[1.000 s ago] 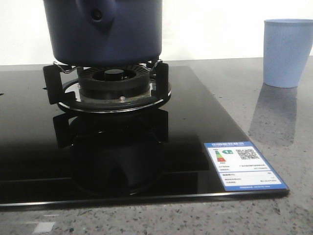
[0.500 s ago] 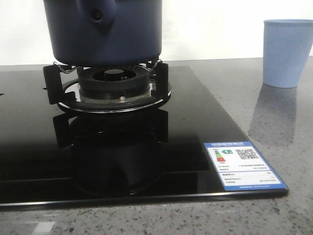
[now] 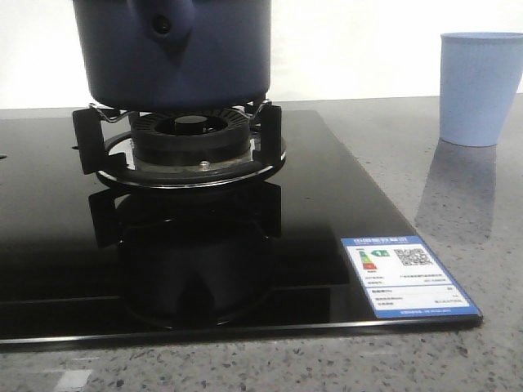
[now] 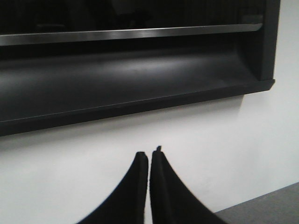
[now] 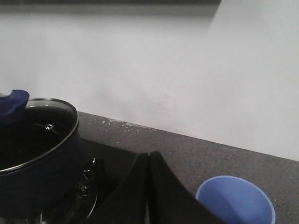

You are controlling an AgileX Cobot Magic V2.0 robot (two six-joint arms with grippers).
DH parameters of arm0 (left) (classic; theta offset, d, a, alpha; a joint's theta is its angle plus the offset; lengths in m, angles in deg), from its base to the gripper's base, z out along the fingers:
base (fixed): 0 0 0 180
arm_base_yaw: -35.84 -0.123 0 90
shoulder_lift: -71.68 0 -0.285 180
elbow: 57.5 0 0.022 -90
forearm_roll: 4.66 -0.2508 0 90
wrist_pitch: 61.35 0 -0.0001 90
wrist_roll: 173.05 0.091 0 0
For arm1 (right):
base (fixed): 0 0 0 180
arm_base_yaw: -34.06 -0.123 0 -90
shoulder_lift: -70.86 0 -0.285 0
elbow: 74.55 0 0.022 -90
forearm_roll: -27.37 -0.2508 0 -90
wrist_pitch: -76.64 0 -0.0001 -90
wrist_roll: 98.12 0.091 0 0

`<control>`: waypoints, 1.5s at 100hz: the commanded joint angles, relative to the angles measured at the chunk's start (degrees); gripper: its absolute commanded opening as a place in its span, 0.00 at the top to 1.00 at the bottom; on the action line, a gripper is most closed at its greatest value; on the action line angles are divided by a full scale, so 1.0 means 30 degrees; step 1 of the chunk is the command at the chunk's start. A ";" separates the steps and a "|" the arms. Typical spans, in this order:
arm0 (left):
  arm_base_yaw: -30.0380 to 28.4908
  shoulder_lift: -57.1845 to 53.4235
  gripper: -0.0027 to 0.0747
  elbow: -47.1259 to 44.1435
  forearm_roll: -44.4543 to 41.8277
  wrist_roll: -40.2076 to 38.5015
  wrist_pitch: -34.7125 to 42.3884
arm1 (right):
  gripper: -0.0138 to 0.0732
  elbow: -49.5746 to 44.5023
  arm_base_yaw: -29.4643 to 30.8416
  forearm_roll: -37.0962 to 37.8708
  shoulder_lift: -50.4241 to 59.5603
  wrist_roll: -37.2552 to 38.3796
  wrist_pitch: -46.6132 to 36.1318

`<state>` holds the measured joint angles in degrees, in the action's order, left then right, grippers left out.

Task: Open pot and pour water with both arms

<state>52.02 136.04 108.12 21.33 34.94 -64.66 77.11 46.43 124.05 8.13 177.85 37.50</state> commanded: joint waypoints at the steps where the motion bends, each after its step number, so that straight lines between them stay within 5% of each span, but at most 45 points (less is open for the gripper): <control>1: -0.0939 -0.1307 0.99 -0.0123 0.0000 -0.0074 0.0727 | 0.93 0.0690 0.0159 -0.1502 0.0803 0.0049 -0.0287; 27: -0.1983 -0.6411 0.99 -0.5240 -0.0032 -0.0074 0.2641 | 0.93 -0.0252 0.0159 -0.1172 0.4357 -0.0690 0.0374; 71: -0.1983 -1.6175 0.99 -1.4043 0.0331 -0.0074 0.2861 | 0.93 -0.7437 0.0159 -0.0836 1.1008 -0.1165 0.3933; 112: -0.1983 -1.8446 0.99 -1.6699 0.1132 -0.0074 0.2821 | 0.93 -1.2507 0.0159 -0.0836 1.4014 -0.1130 0.5836; 150: -0.1983 -1.8446 0.99 -1.6879 0.1553 -0.0074 0.2821 | 0.93 -1.2722 0.0159 -0.0837 1.4014 -0.1130 0.6120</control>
<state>46.21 80.16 56.05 25.52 34.94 -60.16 37.48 46.43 123.12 50.53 174.94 54.42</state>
